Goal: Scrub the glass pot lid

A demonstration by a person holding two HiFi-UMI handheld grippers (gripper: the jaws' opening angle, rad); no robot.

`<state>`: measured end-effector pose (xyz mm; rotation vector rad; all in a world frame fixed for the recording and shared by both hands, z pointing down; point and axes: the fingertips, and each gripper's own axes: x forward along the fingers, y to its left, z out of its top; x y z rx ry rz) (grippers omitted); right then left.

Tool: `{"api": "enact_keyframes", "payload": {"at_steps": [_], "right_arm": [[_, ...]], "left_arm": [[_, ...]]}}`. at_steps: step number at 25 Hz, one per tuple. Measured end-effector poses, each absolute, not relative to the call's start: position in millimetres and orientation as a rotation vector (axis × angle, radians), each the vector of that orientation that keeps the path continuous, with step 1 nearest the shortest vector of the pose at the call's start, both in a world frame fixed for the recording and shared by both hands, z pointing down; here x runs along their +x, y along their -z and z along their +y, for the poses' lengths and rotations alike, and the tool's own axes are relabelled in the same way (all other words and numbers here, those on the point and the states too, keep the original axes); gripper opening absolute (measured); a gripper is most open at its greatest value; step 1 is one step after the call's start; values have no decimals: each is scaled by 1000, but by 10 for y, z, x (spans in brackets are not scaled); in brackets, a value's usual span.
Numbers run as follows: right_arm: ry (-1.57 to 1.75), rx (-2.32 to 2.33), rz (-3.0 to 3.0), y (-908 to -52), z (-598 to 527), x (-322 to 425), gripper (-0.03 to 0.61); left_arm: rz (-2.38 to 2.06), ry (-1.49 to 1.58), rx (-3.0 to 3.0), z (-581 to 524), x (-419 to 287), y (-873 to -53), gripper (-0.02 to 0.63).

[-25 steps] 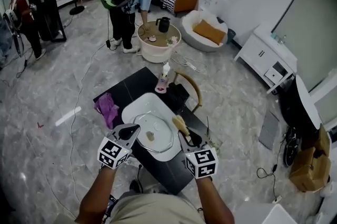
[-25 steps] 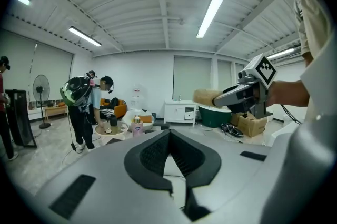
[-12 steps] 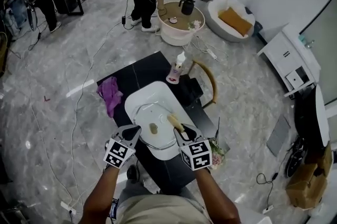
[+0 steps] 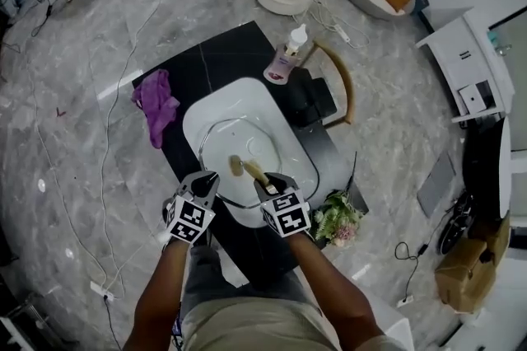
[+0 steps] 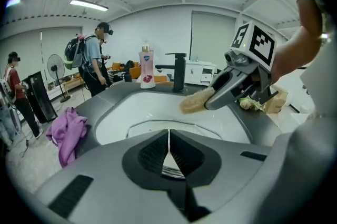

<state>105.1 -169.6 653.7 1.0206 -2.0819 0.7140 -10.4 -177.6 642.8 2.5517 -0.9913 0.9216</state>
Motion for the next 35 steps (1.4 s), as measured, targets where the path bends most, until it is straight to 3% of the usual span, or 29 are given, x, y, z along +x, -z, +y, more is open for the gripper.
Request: {"api": "enact_keyframes", "payload": {"at_steps": [19, 35], "right_arm": [[-811, 693, -2104, -7341, -1285, 290, 110], [-740, 837, -1728, -8351, -1997, 1692, 114]], "left_arm": [[-915, -1080, 2548, -1660, -18, -6960, 21], [-916, -1041, 2569, -1644, 3, -6958, 21]]}}
